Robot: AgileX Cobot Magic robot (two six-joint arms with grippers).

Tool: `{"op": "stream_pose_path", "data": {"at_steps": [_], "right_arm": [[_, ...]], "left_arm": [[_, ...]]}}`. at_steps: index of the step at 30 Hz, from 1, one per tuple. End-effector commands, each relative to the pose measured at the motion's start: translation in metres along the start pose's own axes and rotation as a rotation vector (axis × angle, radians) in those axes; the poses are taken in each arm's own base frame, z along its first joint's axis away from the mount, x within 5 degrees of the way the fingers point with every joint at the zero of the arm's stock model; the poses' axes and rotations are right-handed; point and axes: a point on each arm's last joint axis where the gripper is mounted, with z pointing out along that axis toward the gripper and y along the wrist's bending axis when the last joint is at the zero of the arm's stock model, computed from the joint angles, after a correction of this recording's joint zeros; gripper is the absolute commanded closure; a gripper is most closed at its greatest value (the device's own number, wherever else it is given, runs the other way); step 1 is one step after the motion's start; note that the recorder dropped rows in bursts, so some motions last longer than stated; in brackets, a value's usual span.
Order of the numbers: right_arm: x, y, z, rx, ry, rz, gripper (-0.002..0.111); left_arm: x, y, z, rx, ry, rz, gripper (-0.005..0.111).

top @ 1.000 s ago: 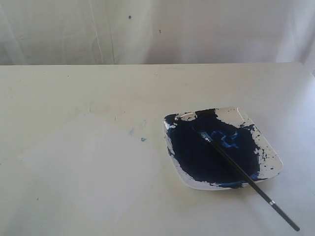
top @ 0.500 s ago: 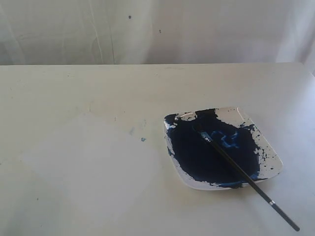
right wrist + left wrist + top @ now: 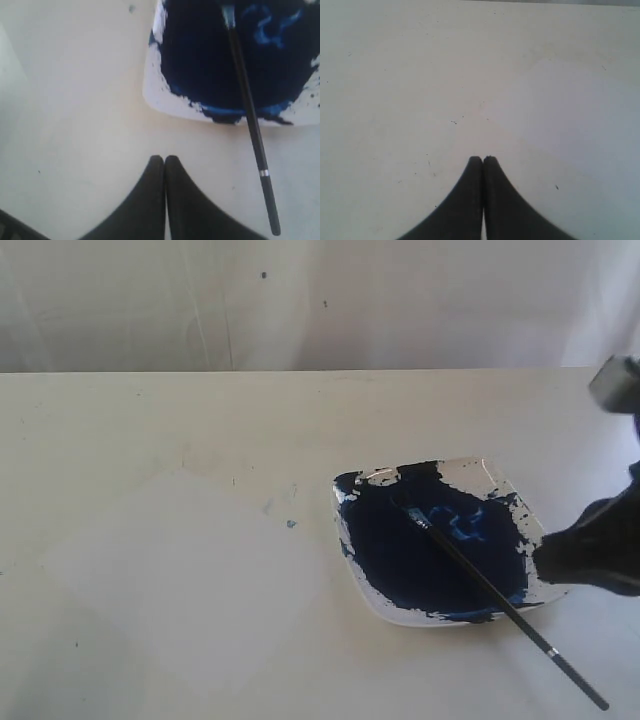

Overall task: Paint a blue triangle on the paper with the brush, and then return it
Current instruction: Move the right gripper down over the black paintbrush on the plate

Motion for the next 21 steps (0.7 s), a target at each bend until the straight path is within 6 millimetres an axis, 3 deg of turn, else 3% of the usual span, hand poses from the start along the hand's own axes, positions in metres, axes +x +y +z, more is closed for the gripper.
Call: {"op": "stream_pose_path", "data": {"at_steps": [1,7,13,21], "right_arm": [[0.005,-0.012,0.031,0.066,0.175,-0.072,0.108],[0.008,-0.022,0.043,0.156,0.262,-0.149,0.108],[0.001,-0.024,0.049,0.162,0.175,-0.225,0.107],[0.002,-0.034,0.069,0.197,0.1,-0.195,0.08]], "left_arm": [[0.0,-0.001,0.0,0.01,-0.004,-0.01,0.107],[0.0,-0.001,0.0,0.01,-0.004,-0.01,0.107],[0.0,-0.001,0.0,0.01,-0.004,-0.01,0.107],[0.0,-0.001,0.0,0.01,-0.004,-0.01,0.107]]}}
